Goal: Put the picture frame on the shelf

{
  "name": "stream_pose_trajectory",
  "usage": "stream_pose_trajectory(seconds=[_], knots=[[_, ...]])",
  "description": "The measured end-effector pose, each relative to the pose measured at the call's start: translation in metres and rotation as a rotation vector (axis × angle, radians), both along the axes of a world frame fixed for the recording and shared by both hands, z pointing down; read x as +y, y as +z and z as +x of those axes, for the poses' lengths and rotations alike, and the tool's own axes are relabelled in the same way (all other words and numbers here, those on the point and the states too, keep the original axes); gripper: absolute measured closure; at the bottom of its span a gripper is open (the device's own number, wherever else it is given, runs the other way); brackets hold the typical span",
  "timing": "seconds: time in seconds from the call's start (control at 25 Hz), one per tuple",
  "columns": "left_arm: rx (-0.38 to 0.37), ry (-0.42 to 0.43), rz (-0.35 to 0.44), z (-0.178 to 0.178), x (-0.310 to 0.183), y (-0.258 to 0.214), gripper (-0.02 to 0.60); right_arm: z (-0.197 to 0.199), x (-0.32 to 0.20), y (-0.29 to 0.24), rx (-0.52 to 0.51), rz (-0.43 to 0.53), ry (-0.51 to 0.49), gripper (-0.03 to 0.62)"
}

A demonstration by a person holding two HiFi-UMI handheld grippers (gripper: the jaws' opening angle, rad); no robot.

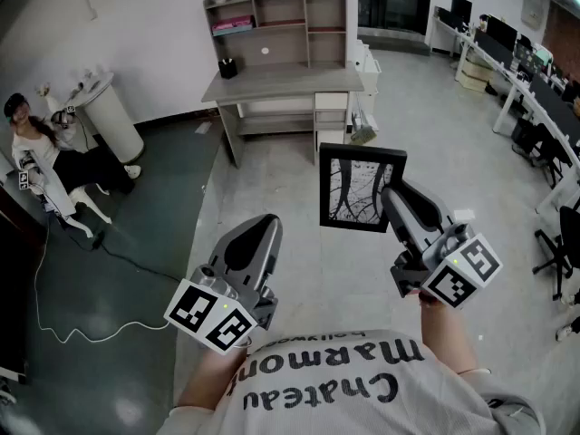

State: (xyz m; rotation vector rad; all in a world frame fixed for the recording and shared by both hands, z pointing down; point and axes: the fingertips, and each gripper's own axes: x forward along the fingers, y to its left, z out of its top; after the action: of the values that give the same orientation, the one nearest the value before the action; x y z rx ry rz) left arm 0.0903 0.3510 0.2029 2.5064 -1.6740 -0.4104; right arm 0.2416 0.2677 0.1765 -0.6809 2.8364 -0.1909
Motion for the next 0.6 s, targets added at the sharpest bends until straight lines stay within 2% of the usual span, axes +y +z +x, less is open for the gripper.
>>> stream_pose_trajectory(seconds=[0.28, 0.6], knots=[[0.009, 0.0, -0.001, -0.0024, 0.0012, 0.0003, 0.563, -0.0025, 0.0004, 0.0017, 0.0, -0.001, -0.002, 0.507], [0.009, -0.016, -0.022, 0.0035, -0.0008, -0.0074, 0.563, -0.0027, -0.0049, 0.0106, 0.012, -0.059, -0.008, 0.507]])
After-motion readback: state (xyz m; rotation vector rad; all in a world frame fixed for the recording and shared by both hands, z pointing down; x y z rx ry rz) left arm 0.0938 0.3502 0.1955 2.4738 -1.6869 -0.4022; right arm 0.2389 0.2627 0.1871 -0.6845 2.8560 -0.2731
